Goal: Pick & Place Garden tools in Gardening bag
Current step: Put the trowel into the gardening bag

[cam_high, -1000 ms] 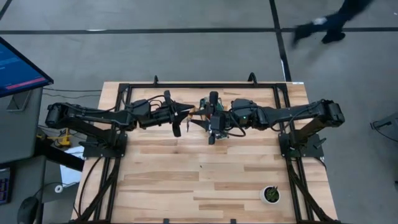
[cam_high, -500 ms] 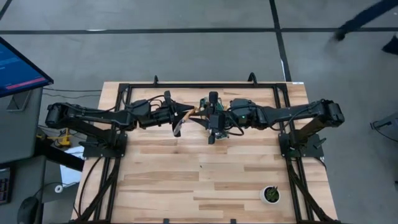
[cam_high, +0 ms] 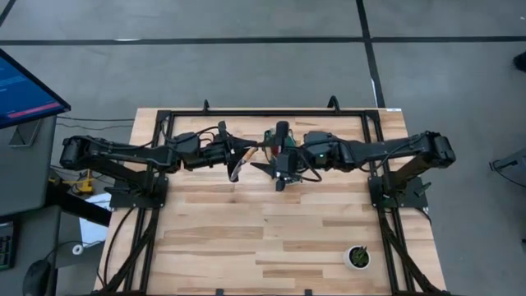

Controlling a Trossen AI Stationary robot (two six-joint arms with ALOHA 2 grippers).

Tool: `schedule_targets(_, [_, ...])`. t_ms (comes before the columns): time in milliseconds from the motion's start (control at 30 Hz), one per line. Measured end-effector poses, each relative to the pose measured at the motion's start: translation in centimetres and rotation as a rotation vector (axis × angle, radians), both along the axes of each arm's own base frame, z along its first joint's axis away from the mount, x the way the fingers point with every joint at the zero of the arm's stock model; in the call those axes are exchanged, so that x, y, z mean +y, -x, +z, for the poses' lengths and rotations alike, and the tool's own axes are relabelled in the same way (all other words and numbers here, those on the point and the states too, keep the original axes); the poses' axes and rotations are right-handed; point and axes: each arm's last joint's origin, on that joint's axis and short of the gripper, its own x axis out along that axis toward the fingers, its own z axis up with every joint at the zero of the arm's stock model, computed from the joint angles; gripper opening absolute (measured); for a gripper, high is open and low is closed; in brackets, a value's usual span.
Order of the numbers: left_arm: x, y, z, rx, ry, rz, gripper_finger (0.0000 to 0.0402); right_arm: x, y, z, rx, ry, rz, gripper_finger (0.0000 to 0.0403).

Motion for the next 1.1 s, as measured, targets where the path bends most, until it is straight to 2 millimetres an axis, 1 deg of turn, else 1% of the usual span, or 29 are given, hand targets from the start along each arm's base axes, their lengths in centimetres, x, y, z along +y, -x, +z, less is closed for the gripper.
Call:
schedule_targets(33, [0.0, 0.0, 0.0, 0.001, 0.0, 0.003, 0.0059, 0.0, -0.3, 0.1, 0.003, 0.002, 0.003, 0.0234])
schedule_targets(133, [0.0, 0.0, 0.0, 0.002, 0.001, 0.014, 0.0059, 0.1, -1.5, -0.4, 0.067, 0.007, 0.002, 0.0237])
schedule_targets(300, [0.0, 0.0, -0.1, 0.008, 0.001, 0.014, 0.0059, 0.2, -3.2, -0.4, 0.13, 0.018, -0.011, 0.0222])
schedule_targets(433, [0.0, 0.0, 0.0, 0.01, -0.02, 0.016, 0.0059, 0.6, -3.8, 0.2, 0.165, 0.027, -0.007, 0.0212])
schedule_targets(567, [0.0, 0.0, -0.1, 0.012, -0.024, 0.016, 0.0059, 0.7, -3.7, 1.1, 0.16, 0.031, -0.008, 0.0198])
schedule_targets(700, [0.0, 0.0, -0.1, 0.014, -0.031, 0.017, 0.0059, 0.6, -3.4, 1.4, 0.167, 0.054, -0.05, 0.0167])
schedule_targets(833, [0.1, 0.0, -0.1, 0.014, -0.031, 0.018, 0.0059, 0.3, -3.3, 1.3, 0.185, 0.054, -0.055, 0.0132])
schedule_targets(933, [0.1, 0.0, -0.1, 0.018, -0.043, 0.017, 0.0059, 0.3, -3.2, 1.1, 0.201, 0.06, -0.055, 0.0114])
schedule_targets(1000, [0.0, 0.0, -0.1, 0.023, -0.04, 0.014, 0.0059, 0.6, -3.2, 1.1, 0.205, 0.069, -0.046, 0.0099])
schedule_targets(1100, [0.0, 0.0, -0.1, 0.021, -0.029, 0.004, 0.0059, 0.9, -3.2, 1.3, 0.188, 0.096, -0.058, 0.0065])
